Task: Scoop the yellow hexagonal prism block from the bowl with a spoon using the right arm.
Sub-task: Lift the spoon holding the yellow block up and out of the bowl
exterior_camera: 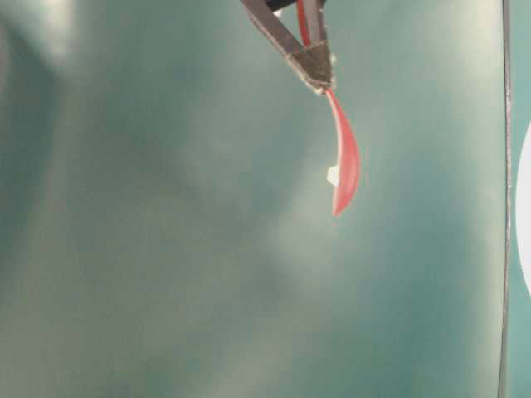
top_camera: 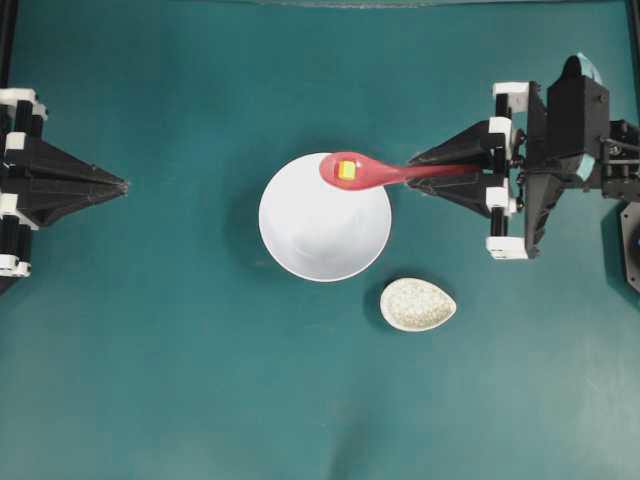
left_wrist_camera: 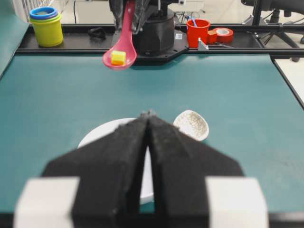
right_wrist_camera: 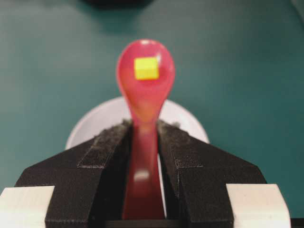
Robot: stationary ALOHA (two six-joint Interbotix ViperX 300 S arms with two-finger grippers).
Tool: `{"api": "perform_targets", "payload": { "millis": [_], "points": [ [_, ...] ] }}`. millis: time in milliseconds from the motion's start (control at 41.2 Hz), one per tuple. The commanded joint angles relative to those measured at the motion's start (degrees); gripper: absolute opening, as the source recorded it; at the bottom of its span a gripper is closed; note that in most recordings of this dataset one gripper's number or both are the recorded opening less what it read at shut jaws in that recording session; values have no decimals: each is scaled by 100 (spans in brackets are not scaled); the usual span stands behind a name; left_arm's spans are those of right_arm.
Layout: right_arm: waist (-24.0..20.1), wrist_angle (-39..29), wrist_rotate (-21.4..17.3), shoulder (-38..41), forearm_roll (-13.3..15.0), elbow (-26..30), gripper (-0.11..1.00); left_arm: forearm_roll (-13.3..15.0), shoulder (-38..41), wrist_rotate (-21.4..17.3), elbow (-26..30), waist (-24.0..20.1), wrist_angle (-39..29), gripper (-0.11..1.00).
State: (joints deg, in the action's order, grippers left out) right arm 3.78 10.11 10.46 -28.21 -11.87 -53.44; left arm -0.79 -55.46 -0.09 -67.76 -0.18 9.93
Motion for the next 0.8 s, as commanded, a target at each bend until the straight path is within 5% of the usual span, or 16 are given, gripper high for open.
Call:
{"api": "perform_targets", "payload": {
  "millis": [0, 776],
  "points": [
    [-18, 35, 9, -53, 9, 62, 23, -18, 53, -18, 97, -9, -26, -1],
    [-18, 88, -35, 0, 0, 105, 23, -18, 53, -53, 97, -9, -387, -1]
  ]
}}
